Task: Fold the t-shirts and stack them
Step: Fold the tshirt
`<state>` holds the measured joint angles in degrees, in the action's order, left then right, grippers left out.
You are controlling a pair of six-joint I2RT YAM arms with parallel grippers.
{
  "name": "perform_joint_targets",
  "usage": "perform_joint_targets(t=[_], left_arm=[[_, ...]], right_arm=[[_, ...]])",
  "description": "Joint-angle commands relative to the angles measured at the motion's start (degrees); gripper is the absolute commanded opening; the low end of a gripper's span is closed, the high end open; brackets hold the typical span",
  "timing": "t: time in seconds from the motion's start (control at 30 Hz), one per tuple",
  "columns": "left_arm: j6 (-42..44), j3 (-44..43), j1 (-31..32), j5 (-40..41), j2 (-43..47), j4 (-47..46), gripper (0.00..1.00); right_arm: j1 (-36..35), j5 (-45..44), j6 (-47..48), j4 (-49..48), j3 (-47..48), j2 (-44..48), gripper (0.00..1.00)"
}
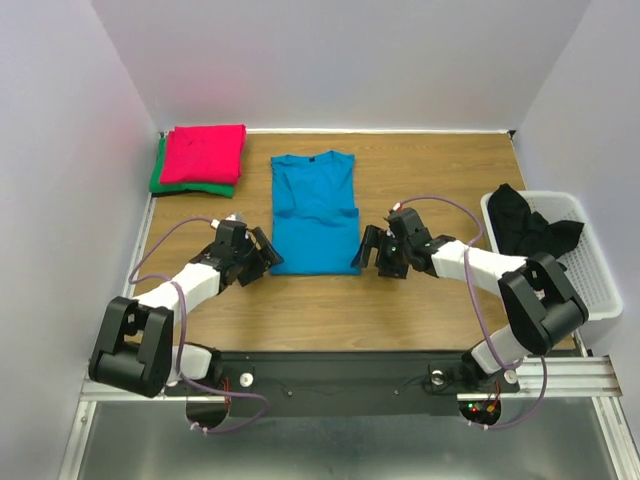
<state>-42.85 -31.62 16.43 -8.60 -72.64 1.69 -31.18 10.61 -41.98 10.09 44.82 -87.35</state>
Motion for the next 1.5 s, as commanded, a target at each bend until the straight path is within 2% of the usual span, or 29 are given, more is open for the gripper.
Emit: perform_joint_targets(t=[0.0, 0.03, 0.07, 0.13, 0.23, 0.43, 0.53, 0.57, 0.8, 0.9, 1.03, 1.07, 1.1, 1.17, 1.27, 1.37, 1.47], left_arm=[[-0.57, 2.7, 0.27, -2.82, -2.23, -6.17, 0.78], [-0.57, 3.14, 0.36, -3.35, -3.72, -6.96, 0.63], [-0.57, 3.14, 0.36, -3.35, -3.74, -7.49, 0.63], [0.04, 3.4, 0.36, -5.71, -5.66, -8.19, 0.5], [-0.13, 5.15, 0.45, -5.9, -6.02, -8.9, 0.47], [-0.92, 7.45, 0.45, -4.41, -5.23, -10.13, 0.31], [-0.83, 7.1, 0.45, -5.02, -6.37, -10.31, 0.1], [-0.83, 7.01, 0.45, -5.11, -6.72, -10.39, 0.0], [-1.45, 8.67, 0.45, -4.93, -5.85, -11.1, 0.0], [-1.97, 9.46, 0.45, -4.85, -4.97, -11.19, 0.0], [-2.59, 10.69, 0.45, -4.93, -3.74, -11.19, 0.0], [-3.02, 10.87, 0.45, -4.93, -2.95, -11.19, 0.0], [-3.12, 11.13, 0.45, -5.28, -2.42, -11.1, 0.0], [-3.55, 12.19, 0.45, -5.46, -1.28, -10.84, 0.0], [-4.08, 13.77, 0.45, -5.55, 3.89, -8.74, 0.0], [-4.61, 15.35, 0.98, -6.08, 8.46, -4.7, 0.0], [-6.18, 16.84, 2.72, -7.49, 19.42, 0.3, 0.0]], right_arm=[[-0.46, 3.97, -3.2, -7.0, -1.66, -0.45, 0.96], [-0.64, 4.33, -3.9, -7.88, -1.92, -1.32, 0.94], [-0.64, 4.33, -3.9, -8.06, -1.93, -1.94, 0.94], [-0.55, 5.29, -4.34, -8.5, -2.01, -2.91, 0.88], [-0.72, 6.17, -5.3, -9.38, -2.36, -3.53, 0.86], [-0.81, 5.74, -6.36, -9.56, -3.51, -3.96, 0.82], [-0.81, 5.38, -6.63, -9.56, -3.95, -4.41, 0.8], [-0.81, 4.95, -6.89, -11.04, -4.04, -4.67, 0.79], [-0.81, 4.5, -7.15, -11.84, -3.95, -6.95, 0.64], [-0.99, 5.38, -7.51, -12.81, -4.39, -7.83, 0.52], [-1.51, 6.35, -8.29, -13.51, -5.88, -7.23, 0.42], [-1.52, 6.26, -8.38, -13.6, -6.75, -6.78, 0.38], [-1.52, 6.09, -8.56, -13.6, -7.2, -5.56, 0.28], [-1.6, 5.74, -8.74, -13.6, -8.34, -4.06, 0.2], [-1.6, 5.39, -8.39, -13.51, -10.8, -0.3, 0.0], [-1.69, 7.57, -8.21, -13.08, -12.47, 4.27, 0.0], [-2.57, 10.12, -8.56, -10.98, -14.92, 11.2, 0.01]])
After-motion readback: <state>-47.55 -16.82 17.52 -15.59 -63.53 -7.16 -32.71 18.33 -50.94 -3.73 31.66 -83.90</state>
